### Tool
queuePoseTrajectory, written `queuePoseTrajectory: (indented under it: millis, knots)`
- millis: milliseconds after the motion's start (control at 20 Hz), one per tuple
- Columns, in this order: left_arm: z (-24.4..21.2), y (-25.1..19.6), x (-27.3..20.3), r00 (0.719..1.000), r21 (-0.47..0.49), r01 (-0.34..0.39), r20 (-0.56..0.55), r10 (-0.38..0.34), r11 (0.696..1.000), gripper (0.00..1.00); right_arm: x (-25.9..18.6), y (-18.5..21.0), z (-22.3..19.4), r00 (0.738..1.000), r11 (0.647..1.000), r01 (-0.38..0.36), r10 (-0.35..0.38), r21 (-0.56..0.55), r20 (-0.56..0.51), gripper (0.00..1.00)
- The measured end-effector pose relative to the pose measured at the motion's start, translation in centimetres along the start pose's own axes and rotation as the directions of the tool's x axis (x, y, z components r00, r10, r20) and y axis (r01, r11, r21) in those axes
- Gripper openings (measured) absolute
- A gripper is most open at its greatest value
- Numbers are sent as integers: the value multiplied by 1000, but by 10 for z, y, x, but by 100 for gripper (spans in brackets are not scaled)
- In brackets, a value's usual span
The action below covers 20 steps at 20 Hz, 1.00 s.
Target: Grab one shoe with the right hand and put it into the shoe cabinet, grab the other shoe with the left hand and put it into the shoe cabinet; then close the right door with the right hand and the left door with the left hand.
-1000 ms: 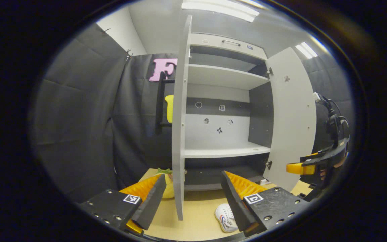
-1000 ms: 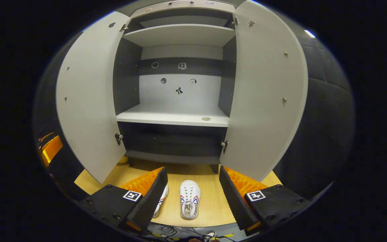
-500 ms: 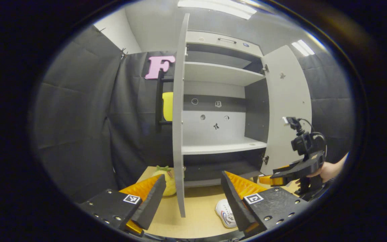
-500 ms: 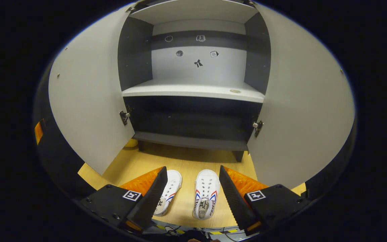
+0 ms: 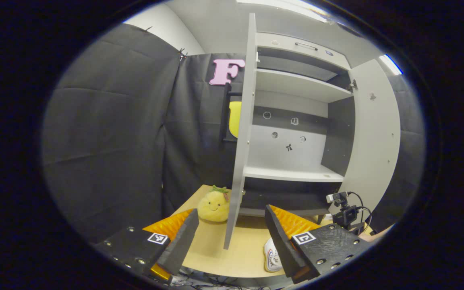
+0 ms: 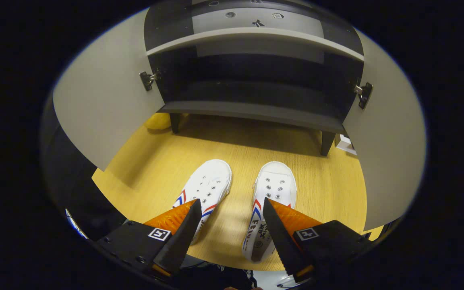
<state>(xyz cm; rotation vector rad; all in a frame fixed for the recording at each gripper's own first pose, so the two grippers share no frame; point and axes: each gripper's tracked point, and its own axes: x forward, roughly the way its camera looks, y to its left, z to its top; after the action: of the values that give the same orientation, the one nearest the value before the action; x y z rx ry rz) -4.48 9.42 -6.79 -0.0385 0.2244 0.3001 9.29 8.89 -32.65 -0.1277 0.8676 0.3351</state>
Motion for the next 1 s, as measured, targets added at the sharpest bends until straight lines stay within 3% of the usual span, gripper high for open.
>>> queuePoseTrajectory:
  millis: [200,350,450,550,700,800,900,950,1000]
  knots:
    - [-10,8,-11,997,51,-63,-30,65,997,93,30,-18,-15,998,1000,18,-17,12,-63,94]
    - [-19,10,-13,992,25,-110,-66,112,994,95,46,-19,-25,993,999,6,-1,39,-121,98]
    - [-19,7,-13,990,8,-128,-60,128,992,93,54,-19,-28,991,1000,10,-7,18,-137,93]
    - [-19,6,-16,989,20,-139,-56,140,990,93,61,-21,-35,986,999,28,-32,-30,-165,96]
    - [-19,2,-18,988,58,-143,-49,146,988,93,63,-30,-35,981,993,80,-94,-86,-168,86]
    - [-18,1,-21,988,66,-148,-43,151,987,93,64,-39,-35,975,985,130,-148,-113,-167,69]
    - [-17,2,-23,987,66,-158,-33,160,985,93,63,-43,-34,970,982,154,-172,-111,-172,41]
    - [-16,3,-24,986,65,-164,-31,167,984,95,63,-44,-35,969,982,152,-170,-109,-181,32]
    - [-18,5,-25,985,62,-169,-32,171,984,95,63,-46,-34,966,980,159,-180,-119,-188,35]
